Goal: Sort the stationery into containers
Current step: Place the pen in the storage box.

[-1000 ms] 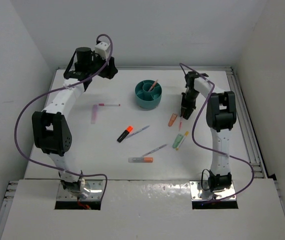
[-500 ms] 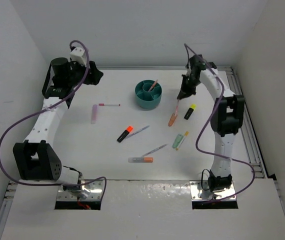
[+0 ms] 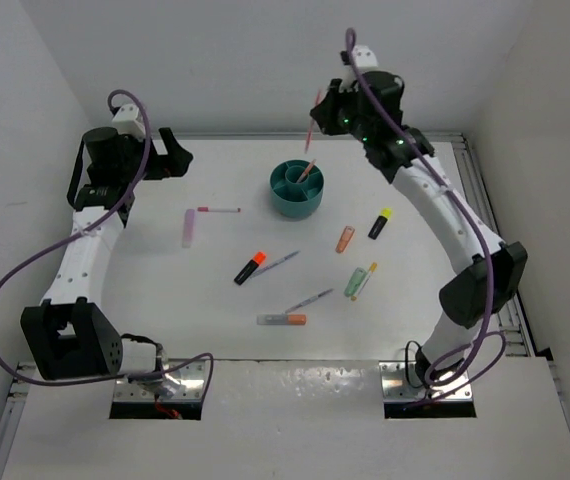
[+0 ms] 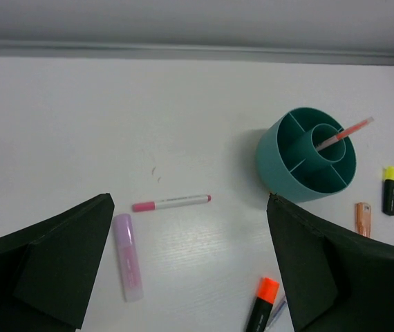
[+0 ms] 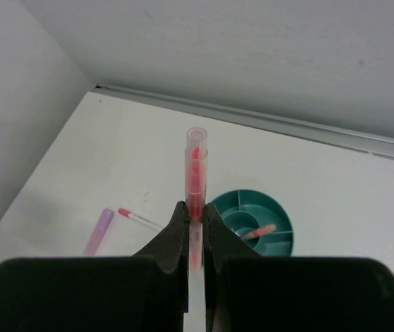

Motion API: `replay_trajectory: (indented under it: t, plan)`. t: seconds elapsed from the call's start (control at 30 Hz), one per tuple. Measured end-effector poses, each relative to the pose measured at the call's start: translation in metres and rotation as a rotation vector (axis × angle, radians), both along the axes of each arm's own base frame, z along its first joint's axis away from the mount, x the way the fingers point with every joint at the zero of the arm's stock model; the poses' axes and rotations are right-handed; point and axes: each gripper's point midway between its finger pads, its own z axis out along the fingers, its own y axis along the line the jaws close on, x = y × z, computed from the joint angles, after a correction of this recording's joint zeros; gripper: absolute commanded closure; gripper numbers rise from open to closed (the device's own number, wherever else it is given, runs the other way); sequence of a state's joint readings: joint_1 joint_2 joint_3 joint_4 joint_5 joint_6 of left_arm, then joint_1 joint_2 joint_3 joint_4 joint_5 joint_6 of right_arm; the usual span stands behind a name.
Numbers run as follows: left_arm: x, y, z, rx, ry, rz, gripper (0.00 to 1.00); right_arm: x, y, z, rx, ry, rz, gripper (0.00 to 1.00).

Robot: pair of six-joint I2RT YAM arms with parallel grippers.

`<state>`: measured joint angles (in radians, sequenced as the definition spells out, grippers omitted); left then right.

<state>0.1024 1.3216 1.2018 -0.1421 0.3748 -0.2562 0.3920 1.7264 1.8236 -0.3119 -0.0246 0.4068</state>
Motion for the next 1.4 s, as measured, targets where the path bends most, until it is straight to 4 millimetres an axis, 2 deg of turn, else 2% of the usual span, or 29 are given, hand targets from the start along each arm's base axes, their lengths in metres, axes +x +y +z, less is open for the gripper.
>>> replay_trajectory:
  t: [0.07, 0.13, 0.23, 0.33, 0.43, 0.53, 0.63, 0.73, 0.9, 1.0, 1.2, 1.27, 1.3, 1.37, 1.4]
  plan:
    - [-0.001, 0.0, -0.007, -0.004, 0.046, 0.001, 0.0, -0.001, 0.022, -0.014, -0.029, -0.027, 0.016, 1.0]
    - [-0.001, 0.0, -0.012, -0.008, 0.082, -0.009, 0.0, 0.0, 0.038, -0.039, -0.072, -0.031, 0.018, 1.0]
    - [-0.006, 0.0, -0.019, -0.004, 0.111, -0.019, 0.0, 0.009, 0.046, -0.079, -0.137, -0.029, 0.006, 1.0]
    - [-0.015, 0.001, -0.021, 0.011, 0.106, -0.021, 0.0, 0.021, 0.045, -0.11, -0.197, -0.029, -0.019, 1.0]
    - [-0.023, 0.0, -0.015, 0.023, 0.086, -0.024, 0.0, 0.029, 0.043, -0.124, -0.224, -0.045, -0.035, 1.0]
    - [-0.024, 0.001, -0.009, 0.039, 0.06, -0.022, 0.0, 0.038, 0.038, -0.123, -0.224, -0.075, -0.05, 1.0]
    - [-0.024, 0.003, -0.01, 0.051, 0.063, -0.015, 0.01, 0.048, 0.033, -0.118, -0.21, -0.11, -0.071, 1.0]
    - [-0.025, 0.001, -0.013, 0.075, 0.067, -0.021, 0.05, 0.056, 0.027, -0.123, -0.204, -0.119, -0.085, 1.0]
    - [-0.033, -0.005, -0.034, 0.112, 0.099, -0.044, 0.09, 0.055, 0.021, -0.16, -0.216, -0.066, -0.073, 1.0]
    - [-0.037, -0.007, -0.048, 0.127, 0.128, -0.059, 0.09, 0.05, 0.024, -0.179, -0.214, -0.034, -0.051, 1.0]
    - [-0.049, -0.014, -0.063, 0.169, 0.155, -0.098, 0.1, 0.044, 0.028, -0.195, -0.196, -0.002, -0.034, 1.0]
    - [-0.053, -0.015, -0.062, 0.183, 0.145, -0.108, 0.09, 0.043, 0.03, -0.196, -0.189, 0.001, -0.032, 0.72]
    - [-0.056, -0.016, -0.062, 0.19, 0.14, -0.112, 0.07, 0.042, 0.031, -0.196, -0.183, 0.004, -0.032, 0.49]
    - [-0.06, -0.017, -0.061, 0.206, 0.13, -0.129, 0.06, 0.041, 0.033, -0.196, -0.172, 0.01, -0.031, 0.34]
    - [-0.061, -0.019, -0.06, 0.216, 0.124, -0.14, 0.06, 0.041, 0.033, -0.197, -0.173, 0.013, -0.028, 0.31]
